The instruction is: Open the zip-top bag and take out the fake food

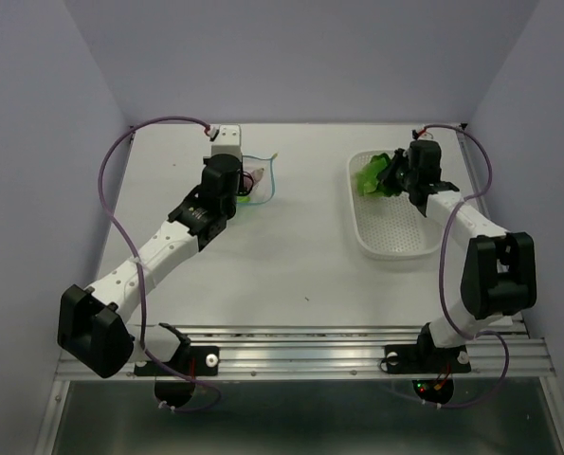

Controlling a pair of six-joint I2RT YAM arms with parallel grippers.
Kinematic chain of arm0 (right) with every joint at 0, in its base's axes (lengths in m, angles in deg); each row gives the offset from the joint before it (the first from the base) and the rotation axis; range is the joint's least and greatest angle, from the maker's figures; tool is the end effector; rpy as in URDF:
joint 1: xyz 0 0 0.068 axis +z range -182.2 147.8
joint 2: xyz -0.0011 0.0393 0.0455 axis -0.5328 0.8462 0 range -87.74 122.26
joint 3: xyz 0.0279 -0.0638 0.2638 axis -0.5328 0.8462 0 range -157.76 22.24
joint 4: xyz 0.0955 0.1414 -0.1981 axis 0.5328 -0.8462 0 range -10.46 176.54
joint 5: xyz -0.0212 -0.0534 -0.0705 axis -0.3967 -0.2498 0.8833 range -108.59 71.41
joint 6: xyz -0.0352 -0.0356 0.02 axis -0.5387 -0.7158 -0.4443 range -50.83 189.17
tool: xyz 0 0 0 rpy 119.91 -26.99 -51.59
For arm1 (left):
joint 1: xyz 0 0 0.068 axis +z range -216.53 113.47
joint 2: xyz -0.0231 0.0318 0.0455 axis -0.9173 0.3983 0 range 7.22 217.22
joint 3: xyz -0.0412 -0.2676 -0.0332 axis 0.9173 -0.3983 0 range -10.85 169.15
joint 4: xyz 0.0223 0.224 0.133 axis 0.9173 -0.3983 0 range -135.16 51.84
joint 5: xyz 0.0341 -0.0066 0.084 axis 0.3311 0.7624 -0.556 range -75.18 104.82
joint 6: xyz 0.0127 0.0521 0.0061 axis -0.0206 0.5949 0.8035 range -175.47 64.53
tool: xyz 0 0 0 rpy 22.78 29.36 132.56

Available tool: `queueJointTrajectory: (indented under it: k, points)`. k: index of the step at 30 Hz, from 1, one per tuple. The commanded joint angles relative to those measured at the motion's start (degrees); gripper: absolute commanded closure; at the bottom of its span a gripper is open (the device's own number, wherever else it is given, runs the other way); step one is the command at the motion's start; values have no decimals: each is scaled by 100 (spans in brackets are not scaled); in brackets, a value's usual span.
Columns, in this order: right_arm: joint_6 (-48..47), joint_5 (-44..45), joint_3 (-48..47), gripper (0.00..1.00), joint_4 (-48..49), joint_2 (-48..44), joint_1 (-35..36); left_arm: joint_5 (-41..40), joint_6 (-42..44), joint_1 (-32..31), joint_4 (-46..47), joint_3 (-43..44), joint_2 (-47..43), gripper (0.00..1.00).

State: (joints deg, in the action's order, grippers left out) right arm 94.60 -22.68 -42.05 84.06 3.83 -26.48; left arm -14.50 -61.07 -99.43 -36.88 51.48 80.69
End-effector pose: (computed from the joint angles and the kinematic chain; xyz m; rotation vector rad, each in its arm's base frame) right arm 0.3655 0.0390 0.2640 0.3188 2.0903 0.4020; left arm 0.2616 -0.1486 0.3599 0.0372 1.7206 -0.0509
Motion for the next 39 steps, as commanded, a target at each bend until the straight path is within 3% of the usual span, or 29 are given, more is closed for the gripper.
queueJointTrajectory:
  k: [1,2,4,5,7,8,9,11,14,18,20,23,28,39]
  points:
    - [67,58,417,96,635,-200,35,67,60,3,294,-212,27,100]
    - [128,50,513,94,635,-253,35,93,7,3,294,-238,18,100]
    - [190,15,872,82,644,-507,35,198,-19,3,303,-291,-8,100]
    - [269,23,1005,69,617,-613,35,225,-54,3,312,-317,-17,100]
    - [269,84,1251,59,565,-956,35,278,-72,3,382,-370,-35,100]
    - [269,163,1383,41,390,-1061,35,287,-81,3,382,-379,-43,100]
    - [235,199,1419,31,284,-1158,35,313,-90,3,382,-388,-43,100]
    - [147,322,1341,22,-173,-1422,35,409,-125,3,391,-405,-52,100]
    - [59,78,1130,0,-472,-1825,35,611,-204,3,408,-449,-87,100]
    - [-12,-994,840,0,-473,-2213,35,901,-362,3,443,-519,-149,100]
    - [-125,-1689,673,0,-411,-2214,471,1077,-467,-5,461,-572,-175,100]
    - [-319,-1945,365,0,-210,-2135,1088,1297,-590,-14,487,-660,-228,100]
    - [242,-2779,137,0,809,-1609,1896,1526,-757,-67,575,-748,-211,100]
    - [199,-3457,-171,0,2155,-290,2847,1596,-960,-190,602,-836,-298,100]
